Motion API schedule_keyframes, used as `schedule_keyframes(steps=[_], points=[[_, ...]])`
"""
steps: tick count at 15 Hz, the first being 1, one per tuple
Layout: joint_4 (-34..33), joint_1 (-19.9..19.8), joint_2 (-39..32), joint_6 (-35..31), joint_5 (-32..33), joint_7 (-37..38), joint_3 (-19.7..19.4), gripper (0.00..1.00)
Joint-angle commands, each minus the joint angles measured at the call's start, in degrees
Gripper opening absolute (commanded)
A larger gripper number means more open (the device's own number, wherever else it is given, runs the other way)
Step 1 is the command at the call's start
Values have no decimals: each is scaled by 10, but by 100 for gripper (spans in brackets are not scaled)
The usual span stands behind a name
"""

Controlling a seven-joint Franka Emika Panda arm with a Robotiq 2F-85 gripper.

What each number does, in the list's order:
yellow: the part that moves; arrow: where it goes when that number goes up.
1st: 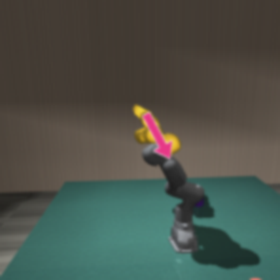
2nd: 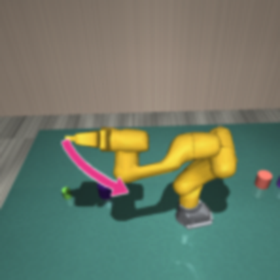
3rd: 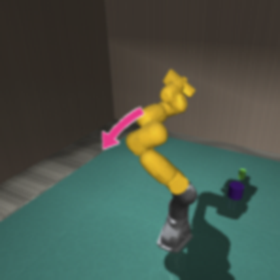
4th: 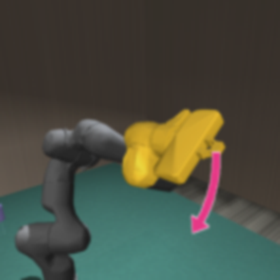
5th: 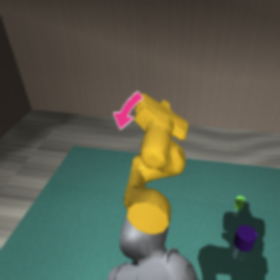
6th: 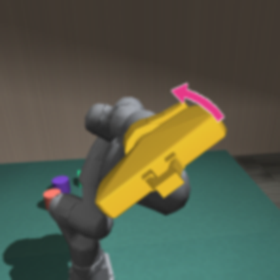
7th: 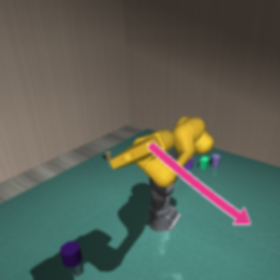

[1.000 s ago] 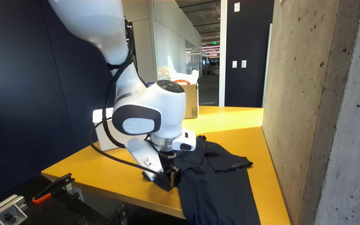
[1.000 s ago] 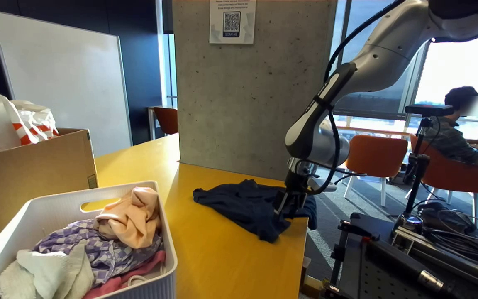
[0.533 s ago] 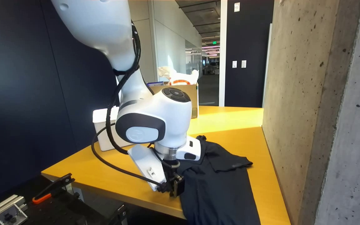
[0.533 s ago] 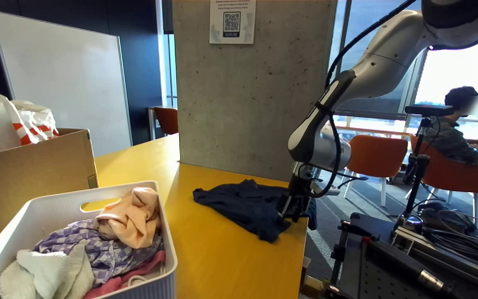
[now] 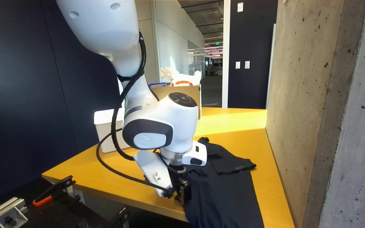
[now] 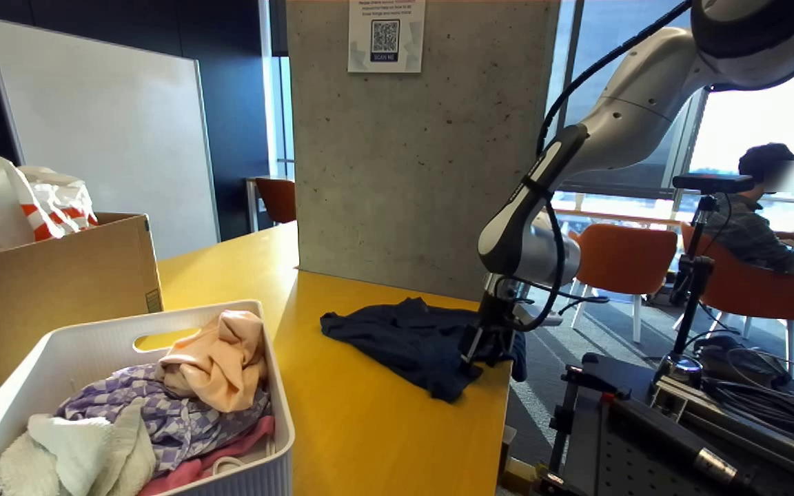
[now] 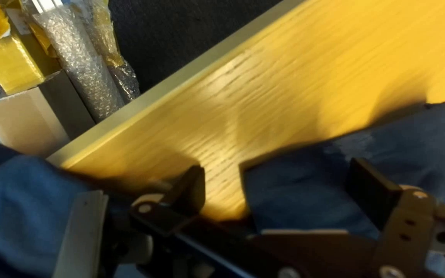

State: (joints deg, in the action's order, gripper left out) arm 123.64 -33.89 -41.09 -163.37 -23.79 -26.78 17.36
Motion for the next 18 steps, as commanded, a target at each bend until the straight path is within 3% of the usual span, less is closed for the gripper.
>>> schedule_keyframes(steps=[1,2,4,13,18], points=[[-19,10,-12,5,20,22,-7,96],[-16,10,-9,3,22,23,-6,74],[-11,9,-5,-1,25,24,-3,69],[3,18,17,-6,29,28,0,1],[12,30,30,-5,29,37,-5,1]])
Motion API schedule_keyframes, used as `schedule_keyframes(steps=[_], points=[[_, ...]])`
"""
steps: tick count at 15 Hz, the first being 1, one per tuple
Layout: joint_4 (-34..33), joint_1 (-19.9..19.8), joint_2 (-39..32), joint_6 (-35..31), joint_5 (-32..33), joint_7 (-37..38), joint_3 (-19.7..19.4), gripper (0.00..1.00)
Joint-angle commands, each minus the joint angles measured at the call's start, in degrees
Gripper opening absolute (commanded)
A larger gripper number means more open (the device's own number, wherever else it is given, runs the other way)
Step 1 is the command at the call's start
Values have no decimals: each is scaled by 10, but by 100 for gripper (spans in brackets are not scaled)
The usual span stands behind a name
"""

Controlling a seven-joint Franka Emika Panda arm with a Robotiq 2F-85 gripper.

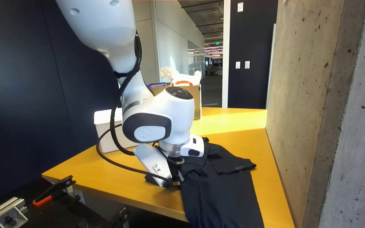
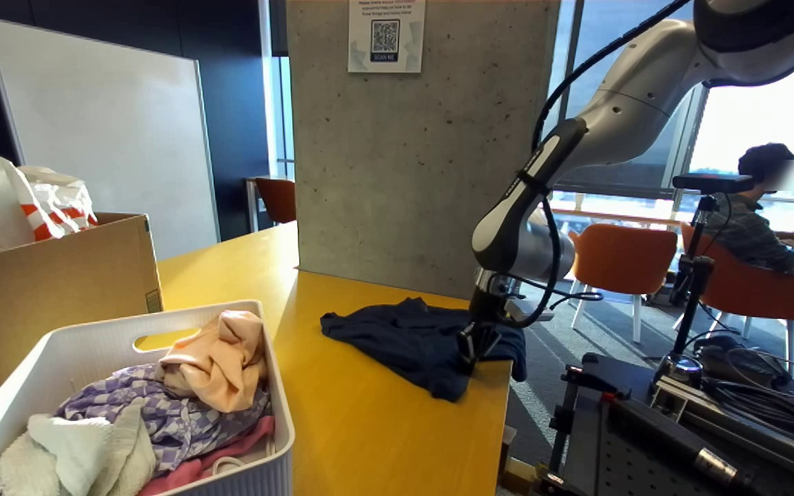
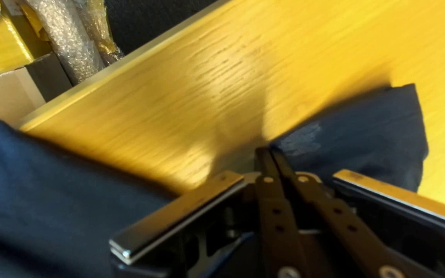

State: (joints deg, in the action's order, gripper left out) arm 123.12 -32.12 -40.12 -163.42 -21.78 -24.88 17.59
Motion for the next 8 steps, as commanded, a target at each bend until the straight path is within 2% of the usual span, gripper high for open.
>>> schedule_keyframes(steps=[1,5,8], points=[[28,13,31,-6,7,22,-8,1],[83,35,93,3,10,65,-55,1],[113,85,156,21,32,125,-127,1]])
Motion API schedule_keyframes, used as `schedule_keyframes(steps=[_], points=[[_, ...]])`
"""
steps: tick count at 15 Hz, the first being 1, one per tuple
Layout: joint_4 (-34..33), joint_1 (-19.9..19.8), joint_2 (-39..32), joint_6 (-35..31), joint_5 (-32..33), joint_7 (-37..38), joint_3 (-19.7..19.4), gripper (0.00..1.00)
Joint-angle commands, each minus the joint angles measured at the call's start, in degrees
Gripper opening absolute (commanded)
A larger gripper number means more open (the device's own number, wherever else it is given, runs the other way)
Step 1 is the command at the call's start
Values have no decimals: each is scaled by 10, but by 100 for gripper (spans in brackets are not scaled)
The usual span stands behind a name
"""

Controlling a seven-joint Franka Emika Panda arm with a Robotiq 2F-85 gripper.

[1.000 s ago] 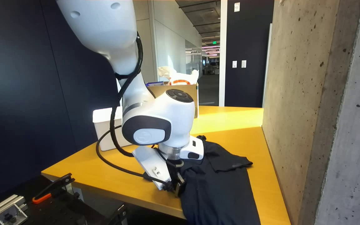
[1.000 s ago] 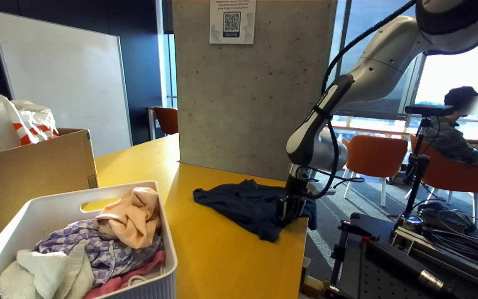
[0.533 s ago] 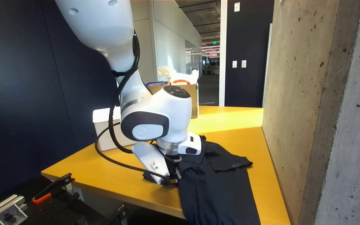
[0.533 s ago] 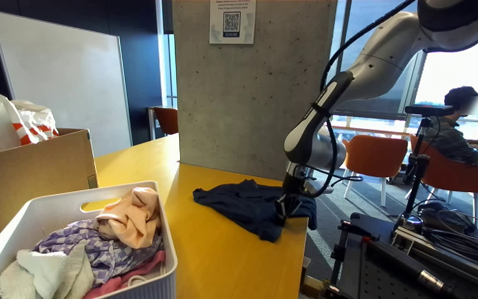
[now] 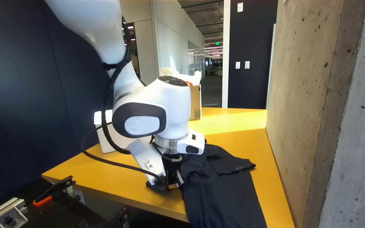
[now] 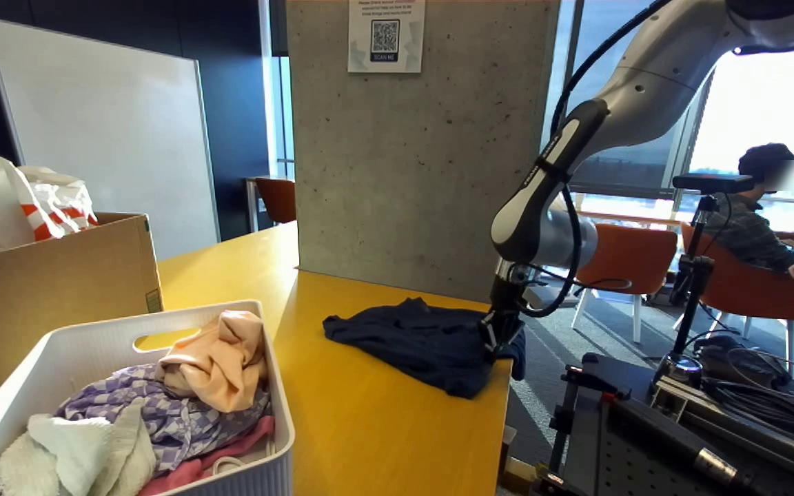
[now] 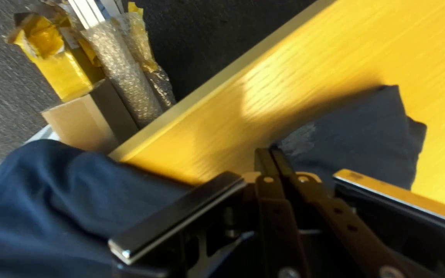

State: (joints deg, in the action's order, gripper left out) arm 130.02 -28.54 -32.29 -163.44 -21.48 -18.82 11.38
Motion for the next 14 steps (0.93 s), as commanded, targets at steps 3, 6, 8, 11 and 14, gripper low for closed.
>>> schedule_keyframes(steps=[3,6,8,11,14], points=[[-4,146,96,89,115,167,-157,1],[-91,222,84,182,197,251,-186,1],[-140,251,83,226,218,251,-166,1],[-196,308,85,225,264,253,-147,1],[-280,349,63,211,291,243,-125,1]])
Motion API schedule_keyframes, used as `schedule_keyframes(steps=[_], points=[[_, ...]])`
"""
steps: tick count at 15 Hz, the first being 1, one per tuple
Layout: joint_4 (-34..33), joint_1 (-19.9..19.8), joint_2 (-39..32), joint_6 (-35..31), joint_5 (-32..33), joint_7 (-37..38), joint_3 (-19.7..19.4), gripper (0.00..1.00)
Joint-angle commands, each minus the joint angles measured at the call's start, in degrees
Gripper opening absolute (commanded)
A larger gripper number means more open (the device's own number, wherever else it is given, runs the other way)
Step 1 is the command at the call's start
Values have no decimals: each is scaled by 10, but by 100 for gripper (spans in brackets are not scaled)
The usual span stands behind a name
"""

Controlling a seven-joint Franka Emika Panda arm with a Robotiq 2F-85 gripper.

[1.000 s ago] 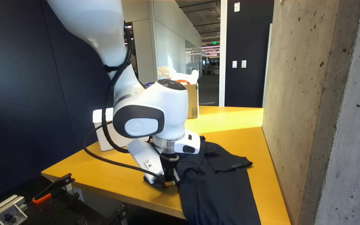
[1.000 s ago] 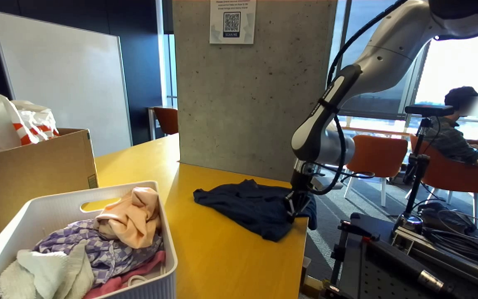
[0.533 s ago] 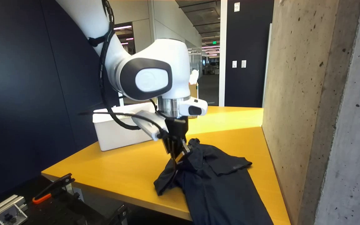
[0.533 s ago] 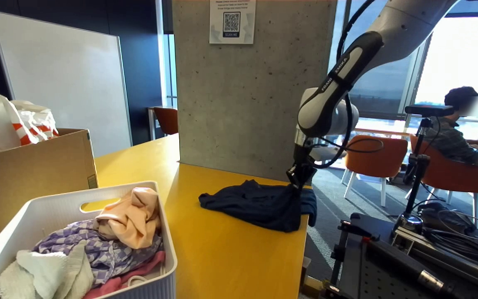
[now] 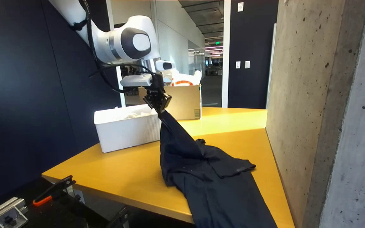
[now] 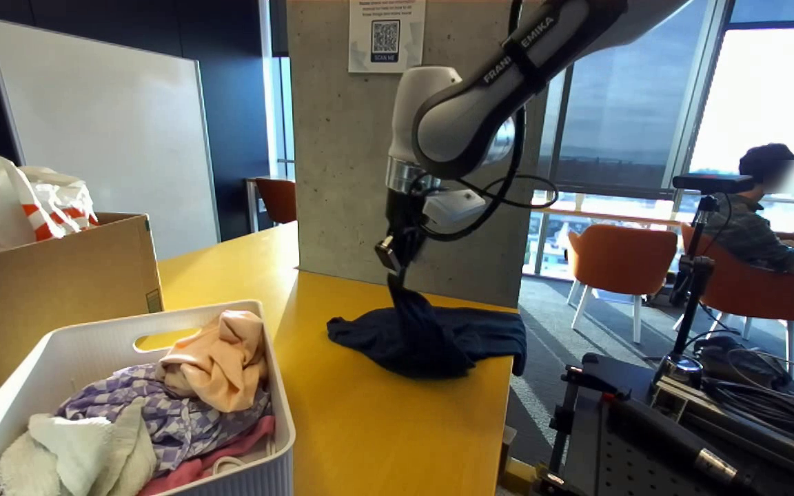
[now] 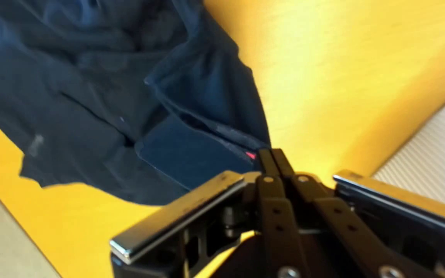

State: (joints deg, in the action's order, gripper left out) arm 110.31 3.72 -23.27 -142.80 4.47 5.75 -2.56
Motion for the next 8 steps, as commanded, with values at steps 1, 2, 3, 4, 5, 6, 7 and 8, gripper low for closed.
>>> schedule_keyframes(steps=[1,2,3,4,5,6,7,8], points=[[-97,30,-38,-22,35,-12,19,1],[-109,31,-49,-50,41,-23,21,27],[-116,25,-60,-69,30,-35,27,28],[-116,18,-69,-92,21,-46,31,35],[-110,11,-76,-115,13,-58,35,41],[-103,3,-82,-135,7,-67,36,48],[-91,-5,-87,-153,2,-72,37,56],[-83,-13,-92,-167,0,-80,40,63]])
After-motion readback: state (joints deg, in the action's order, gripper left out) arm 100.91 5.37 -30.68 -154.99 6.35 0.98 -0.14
